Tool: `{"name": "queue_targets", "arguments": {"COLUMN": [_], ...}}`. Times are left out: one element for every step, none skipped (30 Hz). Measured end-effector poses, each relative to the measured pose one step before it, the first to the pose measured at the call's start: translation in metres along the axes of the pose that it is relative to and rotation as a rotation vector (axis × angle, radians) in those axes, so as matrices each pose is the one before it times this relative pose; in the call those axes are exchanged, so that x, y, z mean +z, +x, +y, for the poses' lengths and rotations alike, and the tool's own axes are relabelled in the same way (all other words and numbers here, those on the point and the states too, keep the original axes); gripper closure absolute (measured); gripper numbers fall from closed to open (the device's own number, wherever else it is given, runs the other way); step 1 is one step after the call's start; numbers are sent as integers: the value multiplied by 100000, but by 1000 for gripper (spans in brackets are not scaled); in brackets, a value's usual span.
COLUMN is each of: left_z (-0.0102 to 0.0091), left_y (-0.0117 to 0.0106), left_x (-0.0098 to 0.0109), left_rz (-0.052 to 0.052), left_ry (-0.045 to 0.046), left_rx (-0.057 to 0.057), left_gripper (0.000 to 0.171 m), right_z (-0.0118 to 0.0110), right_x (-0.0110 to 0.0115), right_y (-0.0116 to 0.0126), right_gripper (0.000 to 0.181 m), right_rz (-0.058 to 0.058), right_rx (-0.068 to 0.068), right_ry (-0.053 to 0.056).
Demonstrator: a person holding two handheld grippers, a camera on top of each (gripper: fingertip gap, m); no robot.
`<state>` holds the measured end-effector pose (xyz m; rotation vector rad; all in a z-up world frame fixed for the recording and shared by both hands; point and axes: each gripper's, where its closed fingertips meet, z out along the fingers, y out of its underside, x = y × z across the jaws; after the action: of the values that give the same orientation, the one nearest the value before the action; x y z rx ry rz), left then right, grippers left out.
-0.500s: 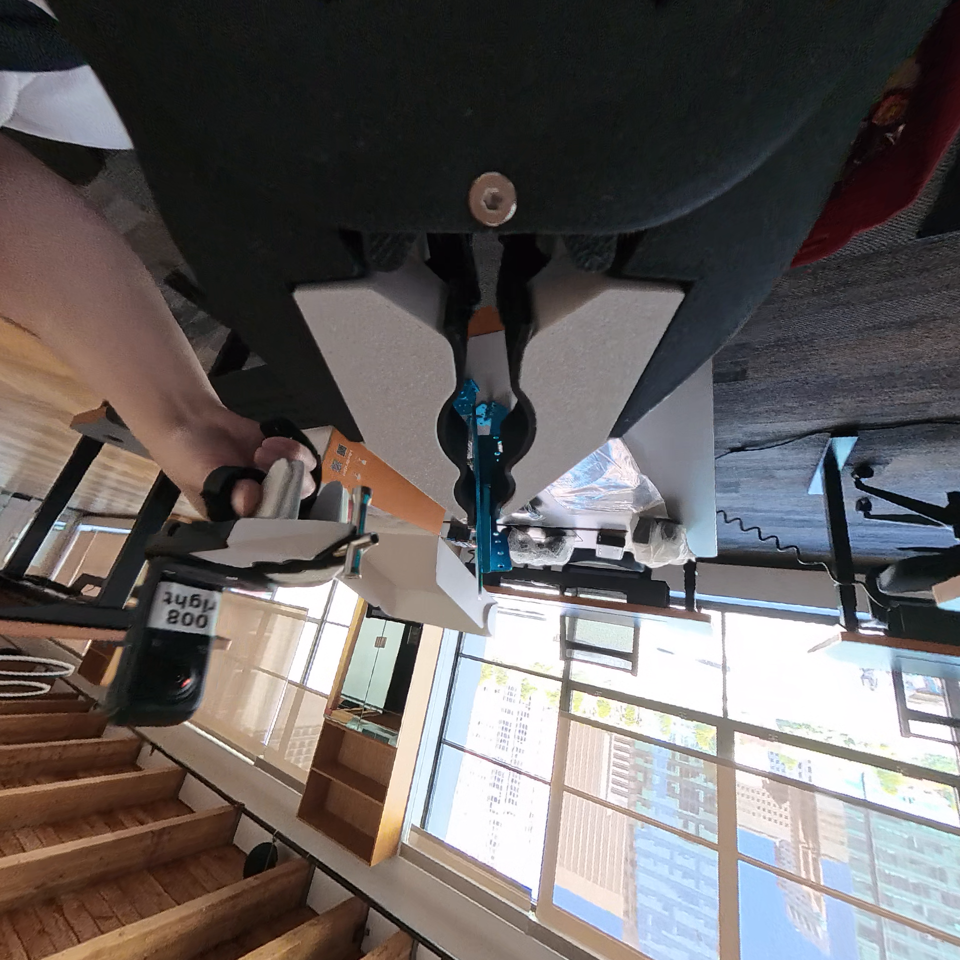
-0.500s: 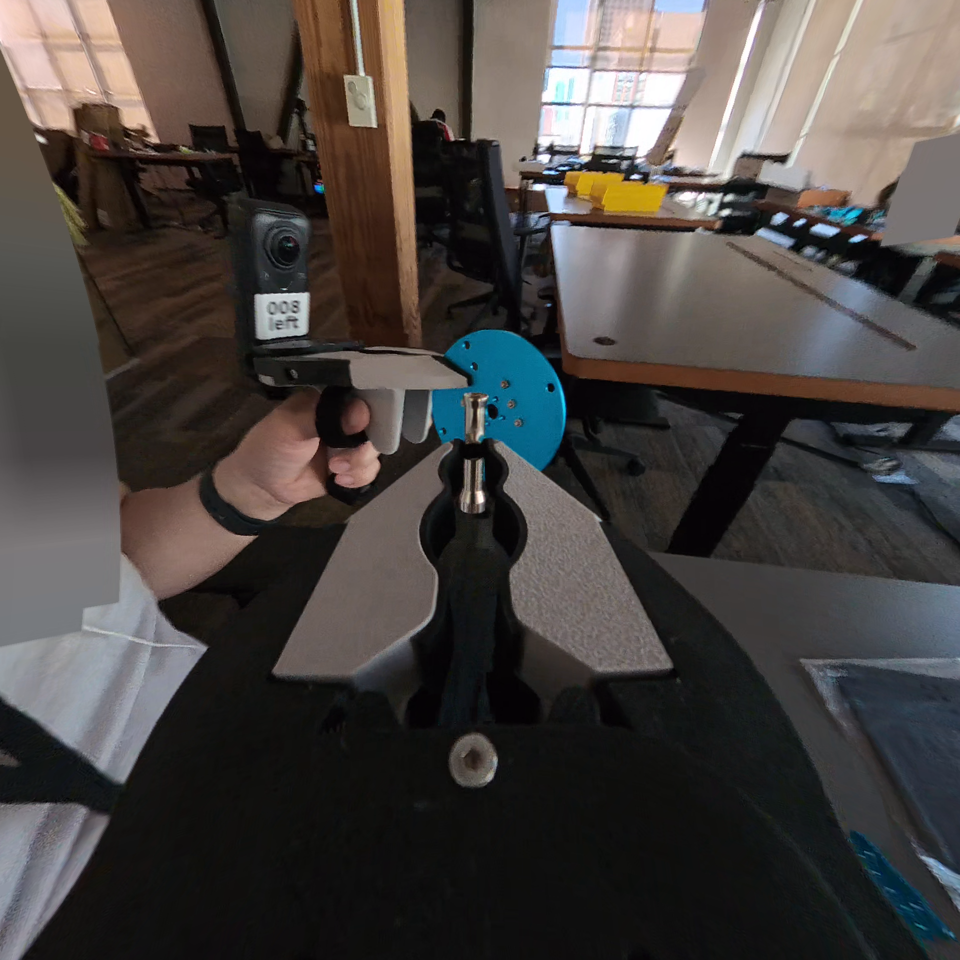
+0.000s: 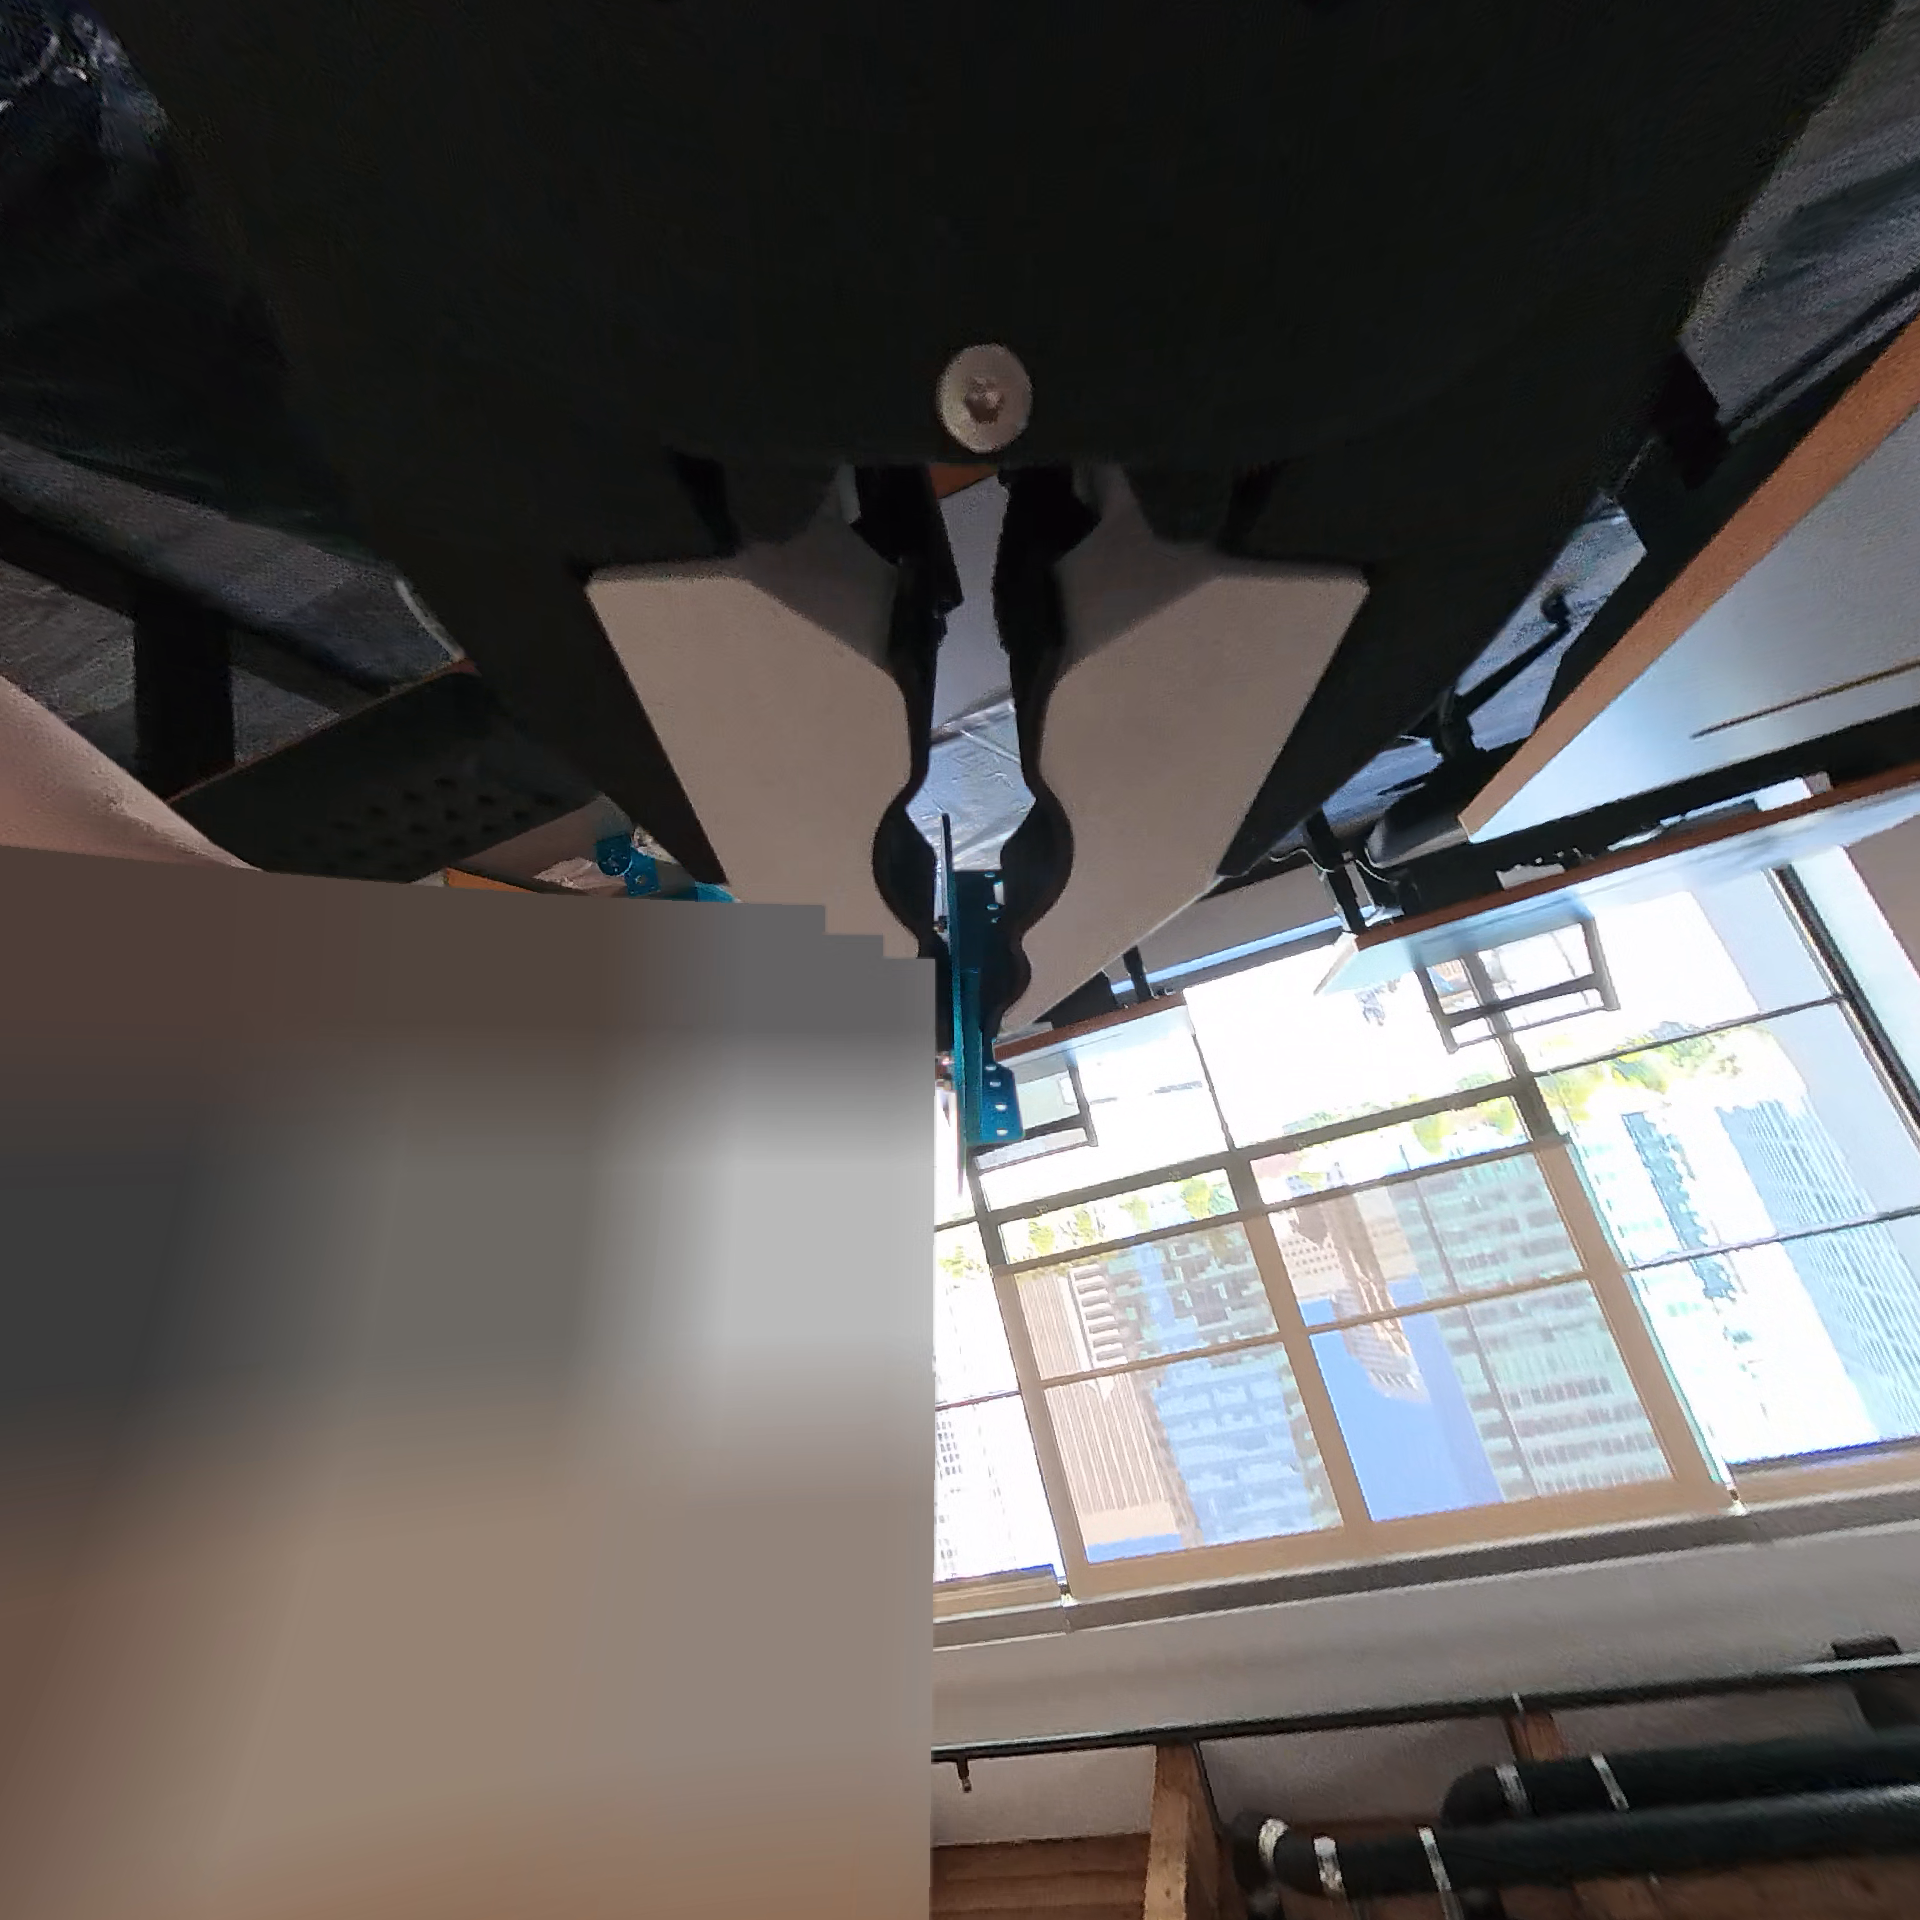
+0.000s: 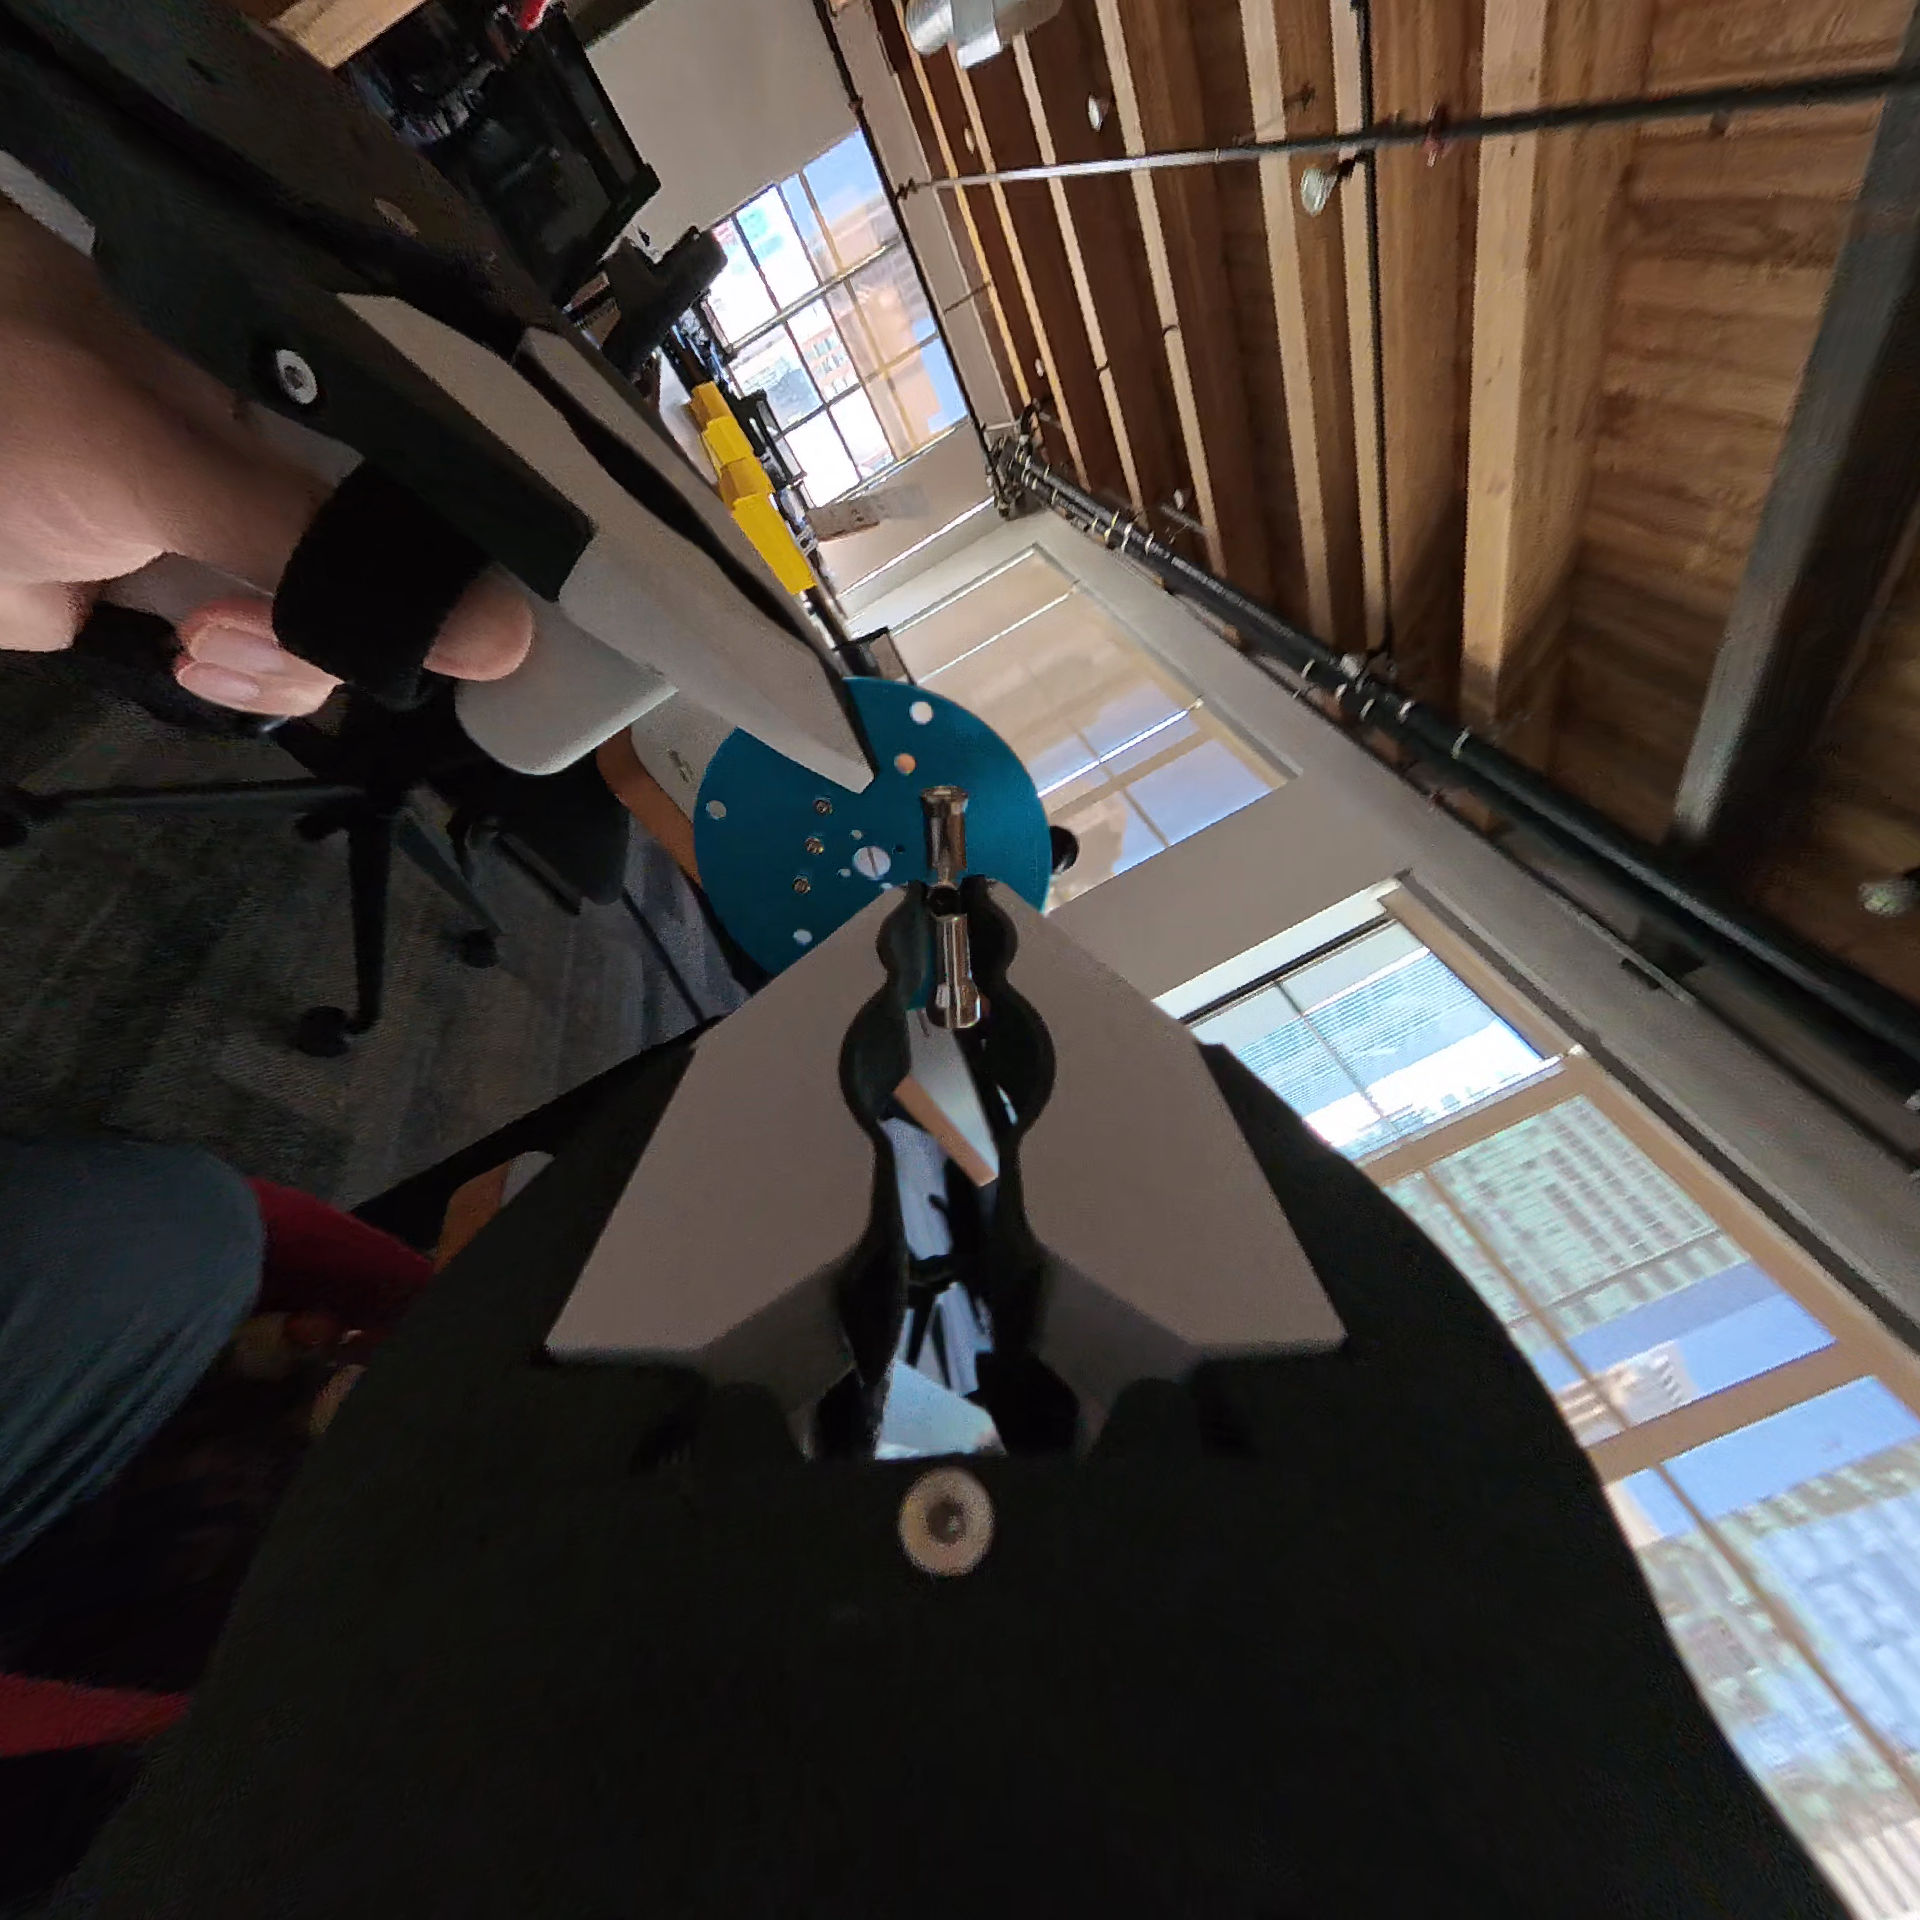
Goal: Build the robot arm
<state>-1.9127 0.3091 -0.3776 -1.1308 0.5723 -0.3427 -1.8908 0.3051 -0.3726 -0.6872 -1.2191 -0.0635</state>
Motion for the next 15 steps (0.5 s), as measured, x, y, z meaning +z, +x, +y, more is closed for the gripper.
{"name": "queue_targets", "arguments": {"left_z": [-224, -207, -164, -55, -51, -50, -7, -11, 9, 78, 55, -29, 7, 46, 74], "left_y": [188, 150, 184, 189, 196, 93, 54, 18, 18, 48, 30, -10, -32, 61, -18], "left_x": [-82, -60, -30, 28, 38, 16, 9, -22, 3, 20, 20, -9, -10, 14, 8], "left_rz": [-136, -167, 285, 695, 844, 380, 233, 185, 308, 478, 275, -200, -577, -90, -674], "left_ry": [811, 872, 630, 82, 156, 386, 210, 216, 67, -340, -180, 312, -14, -346, -537], "left_rx": [1444, 1214, 784, 11, -359, -452, -417, -375, -513, -393, -232, 96, 490, 1222, 1636], "left_gripper": [169, 169, 169, 169, 169, 169, 169, 169, 169, 169, 169, 169, 169, 169, 169], "right_z": [-90, 112, -10, -96, -184, -178, 83, 196, 135, 18, -46, -68, 82, 39, 54], "right_x": [12, 82, 87, 68, -15, -34, 4, 9, 11, -4, -14, 62, 80, 44, 25], "right_y": [47, 53, -86, -3, 47, 58, 39, 53, -166, 62, 61, -152, -14, 43, -78], "right_gripper": [175, 175, 175, 175, 175, 175, 175, 175, 175, 175, 175, 175, 174, 175, 175], "right_rz": [1242, 1089, 196, 693, 1004, 770, 394, 375, -895, 567, 505, -995, -2, 623, -176], "right_rx": [-3740, -2709, -2449, -1751, -1474, -1326, -688, -571, -895, -588, -65, 146, -245, -1118, -887], "right_ry": [246, -1300, -259, 389, 993, 1015, -752, -1289, -788, -177, -33, 31, -997, -653, -695]}}
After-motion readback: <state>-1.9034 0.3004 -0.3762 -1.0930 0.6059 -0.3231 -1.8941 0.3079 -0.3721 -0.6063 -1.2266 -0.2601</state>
